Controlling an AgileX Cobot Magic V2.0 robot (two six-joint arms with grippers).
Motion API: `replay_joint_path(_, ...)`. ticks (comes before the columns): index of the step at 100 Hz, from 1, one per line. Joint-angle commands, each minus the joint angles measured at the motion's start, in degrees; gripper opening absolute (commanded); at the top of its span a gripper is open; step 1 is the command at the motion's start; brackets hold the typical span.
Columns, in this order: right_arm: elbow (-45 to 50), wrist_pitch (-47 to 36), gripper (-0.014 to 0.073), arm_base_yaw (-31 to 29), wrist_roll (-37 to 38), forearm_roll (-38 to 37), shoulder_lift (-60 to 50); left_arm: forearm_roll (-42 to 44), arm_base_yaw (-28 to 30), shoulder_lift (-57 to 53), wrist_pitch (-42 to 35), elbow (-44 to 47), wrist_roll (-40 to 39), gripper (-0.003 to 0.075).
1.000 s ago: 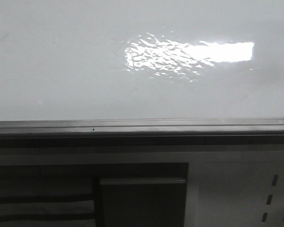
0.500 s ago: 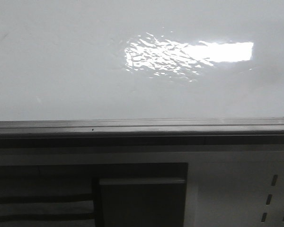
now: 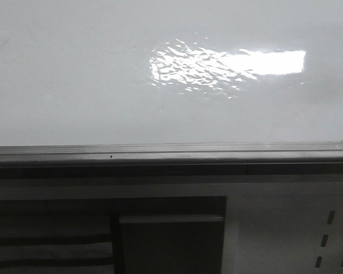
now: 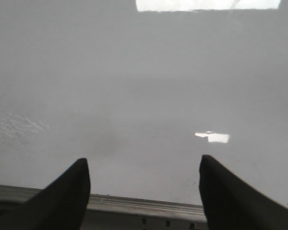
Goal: Write number 4 on whiteboard
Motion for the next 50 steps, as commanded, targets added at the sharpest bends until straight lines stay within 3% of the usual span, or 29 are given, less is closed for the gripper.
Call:
replay_joint_path(1,-2.06,-4.45,0.0437,-0.25,-0.39,-0.16,0.95,-0.07,-0.5,2.96,-5.74,-3.12,0.19,0.046)
replay_joint_path(29,-2.06,-4.36,0.0437,-0.25,-0.39,-0.16,0.95,1.21,-0.5,11.74,-8.24,-5.62,0.19,0.0447)
replay_joint_path(50,-2.06,-4.23,0.0437,-0.25,-0.39,-0.16,0.95,1.34,-0.5,12.93,-9.61,-6.03,0.19,0.0286)
